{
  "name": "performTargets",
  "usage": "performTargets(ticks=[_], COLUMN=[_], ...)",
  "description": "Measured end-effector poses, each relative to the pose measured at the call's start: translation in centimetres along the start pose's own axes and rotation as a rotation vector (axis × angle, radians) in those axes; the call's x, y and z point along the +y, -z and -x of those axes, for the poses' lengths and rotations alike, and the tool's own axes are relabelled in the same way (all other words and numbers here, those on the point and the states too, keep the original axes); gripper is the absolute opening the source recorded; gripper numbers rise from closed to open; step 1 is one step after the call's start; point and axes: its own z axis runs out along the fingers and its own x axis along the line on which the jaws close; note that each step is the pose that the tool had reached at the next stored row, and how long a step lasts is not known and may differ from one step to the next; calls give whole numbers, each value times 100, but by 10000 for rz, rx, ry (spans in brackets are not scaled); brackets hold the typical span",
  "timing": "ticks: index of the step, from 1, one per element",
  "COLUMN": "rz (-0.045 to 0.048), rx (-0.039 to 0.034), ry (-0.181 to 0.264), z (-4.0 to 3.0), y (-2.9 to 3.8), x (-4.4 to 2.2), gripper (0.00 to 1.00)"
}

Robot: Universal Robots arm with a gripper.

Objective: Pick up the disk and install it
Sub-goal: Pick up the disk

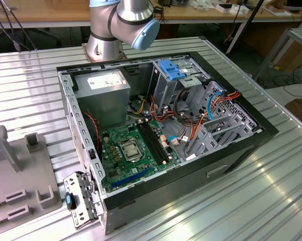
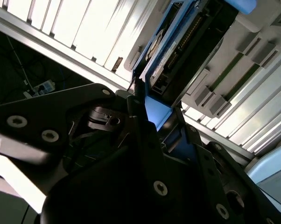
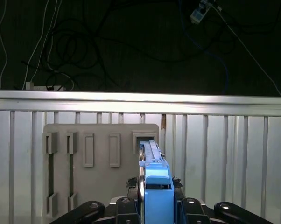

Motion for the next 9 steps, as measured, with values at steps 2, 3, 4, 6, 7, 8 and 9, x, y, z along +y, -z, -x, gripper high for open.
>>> performTargets(ticks=[2,3,4,6,7,8,9], rz=[-1,-1,-1,-1,-1,-1,-1], rx=[0,0,0,0,-1,0,0], ry=[0,0,0,0,0,0,0], z=[0,0,0,0,0,0,0], y=[4,6,6,6,6,6,6], x=[0,0,0,0,0,0,0], gripper=[37,37,37,37,37,37,37])
